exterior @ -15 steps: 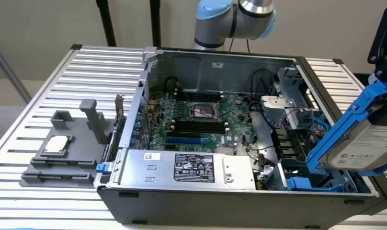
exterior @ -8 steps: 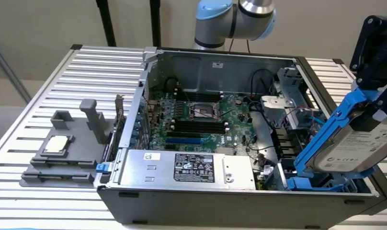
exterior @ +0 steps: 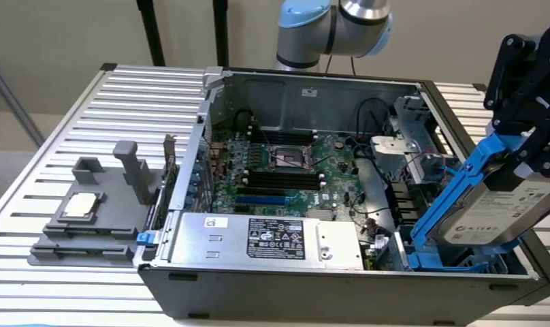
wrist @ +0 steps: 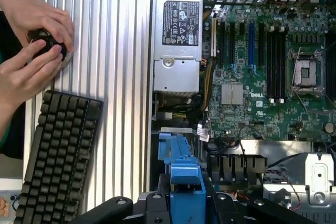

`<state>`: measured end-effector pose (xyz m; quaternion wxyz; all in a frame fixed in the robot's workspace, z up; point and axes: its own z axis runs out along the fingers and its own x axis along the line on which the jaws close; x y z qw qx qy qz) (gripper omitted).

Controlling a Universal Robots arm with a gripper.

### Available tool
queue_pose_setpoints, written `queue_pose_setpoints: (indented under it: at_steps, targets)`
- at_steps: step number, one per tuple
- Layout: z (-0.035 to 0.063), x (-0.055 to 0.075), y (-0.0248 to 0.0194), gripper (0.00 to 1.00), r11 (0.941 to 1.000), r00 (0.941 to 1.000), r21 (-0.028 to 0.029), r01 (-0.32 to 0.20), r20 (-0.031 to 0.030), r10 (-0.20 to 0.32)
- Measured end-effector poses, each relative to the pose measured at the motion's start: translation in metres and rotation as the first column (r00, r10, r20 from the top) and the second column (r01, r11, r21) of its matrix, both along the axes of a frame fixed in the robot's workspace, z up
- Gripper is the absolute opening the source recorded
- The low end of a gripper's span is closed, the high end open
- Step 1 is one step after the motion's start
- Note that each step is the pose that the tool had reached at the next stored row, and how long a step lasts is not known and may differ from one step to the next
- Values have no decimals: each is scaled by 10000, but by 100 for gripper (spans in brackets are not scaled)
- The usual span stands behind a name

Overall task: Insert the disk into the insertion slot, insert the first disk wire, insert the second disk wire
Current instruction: 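Insert the disk into the insertion slot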

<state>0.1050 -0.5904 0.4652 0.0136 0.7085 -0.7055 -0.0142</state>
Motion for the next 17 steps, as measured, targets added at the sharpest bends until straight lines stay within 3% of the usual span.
queue_pose_setpoints:
  at_steps: [8,17]
  targets:
    - [-29,0,18,33,9998,9998,96,-181,0,181]
    - [-68,0,23,33,9994,9997,246,-237,4,237]
